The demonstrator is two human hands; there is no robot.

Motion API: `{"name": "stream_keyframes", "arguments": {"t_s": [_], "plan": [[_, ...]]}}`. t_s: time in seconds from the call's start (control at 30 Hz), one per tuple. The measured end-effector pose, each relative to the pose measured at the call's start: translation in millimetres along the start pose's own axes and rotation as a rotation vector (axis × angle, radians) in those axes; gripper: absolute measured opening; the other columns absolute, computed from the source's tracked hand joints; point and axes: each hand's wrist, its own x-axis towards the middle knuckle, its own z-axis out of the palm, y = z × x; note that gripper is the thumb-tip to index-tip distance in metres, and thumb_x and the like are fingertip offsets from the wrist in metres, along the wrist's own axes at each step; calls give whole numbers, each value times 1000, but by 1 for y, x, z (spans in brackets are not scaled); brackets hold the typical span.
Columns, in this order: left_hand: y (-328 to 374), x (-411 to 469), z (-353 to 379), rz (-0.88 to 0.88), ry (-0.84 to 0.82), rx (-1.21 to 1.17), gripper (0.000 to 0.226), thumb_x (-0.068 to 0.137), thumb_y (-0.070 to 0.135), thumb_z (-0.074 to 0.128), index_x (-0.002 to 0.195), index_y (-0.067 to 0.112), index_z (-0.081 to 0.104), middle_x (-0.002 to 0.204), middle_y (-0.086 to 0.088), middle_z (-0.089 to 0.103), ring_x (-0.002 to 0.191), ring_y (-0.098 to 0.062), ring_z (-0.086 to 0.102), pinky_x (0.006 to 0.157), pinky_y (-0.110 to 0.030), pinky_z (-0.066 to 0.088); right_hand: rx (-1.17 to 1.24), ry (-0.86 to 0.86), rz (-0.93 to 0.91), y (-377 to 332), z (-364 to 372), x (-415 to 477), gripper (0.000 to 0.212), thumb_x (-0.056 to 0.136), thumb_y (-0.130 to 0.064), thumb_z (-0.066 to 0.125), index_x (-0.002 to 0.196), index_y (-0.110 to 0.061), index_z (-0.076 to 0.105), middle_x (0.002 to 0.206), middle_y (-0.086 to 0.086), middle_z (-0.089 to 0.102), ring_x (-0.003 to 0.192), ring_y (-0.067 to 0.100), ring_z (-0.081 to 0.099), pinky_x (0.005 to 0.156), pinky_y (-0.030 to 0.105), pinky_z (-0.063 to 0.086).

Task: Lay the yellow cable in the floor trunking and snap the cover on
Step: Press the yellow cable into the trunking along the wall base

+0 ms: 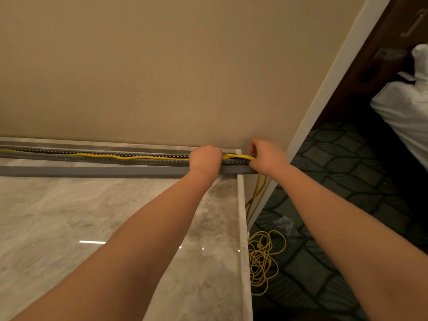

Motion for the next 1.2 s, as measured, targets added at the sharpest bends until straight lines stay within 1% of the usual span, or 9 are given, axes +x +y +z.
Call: {"name": "stream_keyframes", "arguments": {"t_s": [0.1,0.3,0.4,0.5,0.6,0.73,0.93,1.07,1.2], "plan": [[2,1,-2,-6,-19,9,23,85,-5,57,97,12,68,94,-7,67,77,-27,59,61,-31,40,154,11,22,14,-4,-2,19,73,-13,75,77,-23,59,82,-1,61,81,21,60,62,31,45],[5,2,-4,-4,-37,15,23,86,-5,57,97,12,68,97,-6,69,88,-28,66,62,-32,42,314,-60,71,26,-9,3,15,80,-15,76,78,-25,66,83,-4,65,81,14,62,73,29,51],[5,1,-5,-9,-36,21,23,85,-5,58,97,12,68,97,-7,69,88,-28,66,62,-32,42,449,-87,116,28,-9,4,17,83,-11,73,77,-25,67,80,-4,66,73,8,64,64,19,50],[6,1,-6,-15,-44,19,23,85,-5,58,97,12,68,96,-7,69,86,-28,66,61,-32,42,529,-92,167,30,-9,5,8,87,-10,68,90,-17,72,77,-5,66,68,4,64,56,14,45],[7,2,-7,-19,-54,19,24,84,-6,58,98,11,68,97,-7,68,87,-29,66,61,-32,41,572,-92,193,28,-8,7,12,89,-5,65,84,-16,68,85,4,67,71,13,65,61,22,54],[6,2,-5,-14,-57,38,24,85,-6,57,99,11,68,96,-7,68,83,-28,64,61,-31,42,460,-49,125,26,0,5,11,91,-5,60,87,-15,61,91,13,64,86,28,63,82,43,56],[6,3,-4,-10,-46,50,23,85,-4,58,99,11,68,99,-8,68,90,-30,66,63,-32,43,439,-62,27,33,-2,4,14,91,-4,60,89,-16,66,82,-3,58,87,18,56,80,34,51],[5,4,-2,-4,-30,69,23,85,-5,58,98,11,68,98,-9,68,89,-30,66,63,-33,42,545,-60,96,36,-1,2,21,90,-2,61,81,-21,67,86,3,64,79,16,59,67,26,53],[4,4,1,4,-20,87,23,85,-6,59,98,10,69,96,-8,69,88,-30,66,62,-33,42,687,-23,251,41,7,3,24,85,7,64,77,-15,57,92,17,62,82,28,62,72,37,55]]}}
